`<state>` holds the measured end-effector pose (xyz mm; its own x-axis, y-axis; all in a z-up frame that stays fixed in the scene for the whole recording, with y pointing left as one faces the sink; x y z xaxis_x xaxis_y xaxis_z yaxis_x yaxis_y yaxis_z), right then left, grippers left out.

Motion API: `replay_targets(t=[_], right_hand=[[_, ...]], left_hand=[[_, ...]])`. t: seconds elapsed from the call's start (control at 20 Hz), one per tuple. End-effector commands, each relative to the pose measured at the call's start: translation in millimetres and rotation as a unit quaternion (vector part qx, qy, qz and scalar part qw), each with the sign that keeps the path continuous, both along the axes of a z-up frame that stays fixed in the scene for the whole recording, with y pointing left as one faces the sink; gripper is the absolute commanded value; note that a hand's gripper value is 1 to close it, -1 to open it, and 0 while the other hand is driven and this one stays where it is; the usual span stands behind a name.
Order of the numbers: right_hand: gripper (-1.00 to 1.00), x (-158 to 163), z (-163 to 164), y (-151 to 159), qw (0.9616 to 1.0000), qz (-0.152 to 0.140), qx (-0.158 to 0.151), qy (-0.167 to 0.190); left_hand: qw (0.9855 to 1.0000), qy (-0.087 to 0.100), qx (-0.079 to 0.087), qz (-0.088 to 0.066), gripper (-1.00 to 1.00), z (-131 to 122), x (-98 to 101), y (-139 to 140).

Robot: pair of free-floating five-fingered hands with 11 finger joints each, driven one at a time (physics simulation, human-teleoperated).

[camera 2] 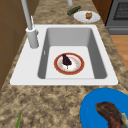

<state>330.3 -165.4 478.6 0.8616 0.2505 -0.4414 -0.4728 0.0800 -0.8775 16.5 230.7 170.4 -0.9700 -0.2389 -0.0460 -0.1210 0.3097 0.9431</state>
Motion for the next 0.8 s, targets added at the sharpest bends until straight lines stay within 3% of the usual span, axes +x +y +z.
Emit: replay_targets(t=[0.0, 0.3, 0.4, 0.55, 0.6, 0.75], right_hand=[[-1.00, 31.0, -16.3, 12.5, 0.9999, -0.013, -0.001, -0.005], [-1.00, 63.9, -38.4, 27.8, 0.9979, -0.058, -0.029, -0.009], [-1.00, 41.4, -33.0, 26.1, 0.9945, -0.089, -0.054, -0.013], [-1.00, 29.2, -45.7, 35.8, 0.9922, -0.102, -0.071, -0.016], [-1.00, 9.6, -56.6, 39.3, 0.9936, -0.080, -0.072, -0.035], [-1.00, -5.2, -76.4, 31.2, 0.9959, -0.052, -0.062, -0.039]], left_hand=[[1.0000, 0.000, 0.000, 0.000, 0.00, 0.0, 0.0, 0.0], [1.0000, 0.000, 0.000, 0.000, 0.00, 0.0, 0.0, 0.0], [1.0000, 0.000, 0.000, 0.000, 0.00, 0.0, 0.0, 0.0], [1.0000, 0.000, 0.000, 0.000, 0.00, 0.0, 0.0, 0.0], [1.0000, 0.000, 0.000, 0.000, 0.00, 0.0, 0.0, 0.0], [1.0000, 0.000, 0.000, 0.000, 0.00, 0.0, 0.0, 0.0]])
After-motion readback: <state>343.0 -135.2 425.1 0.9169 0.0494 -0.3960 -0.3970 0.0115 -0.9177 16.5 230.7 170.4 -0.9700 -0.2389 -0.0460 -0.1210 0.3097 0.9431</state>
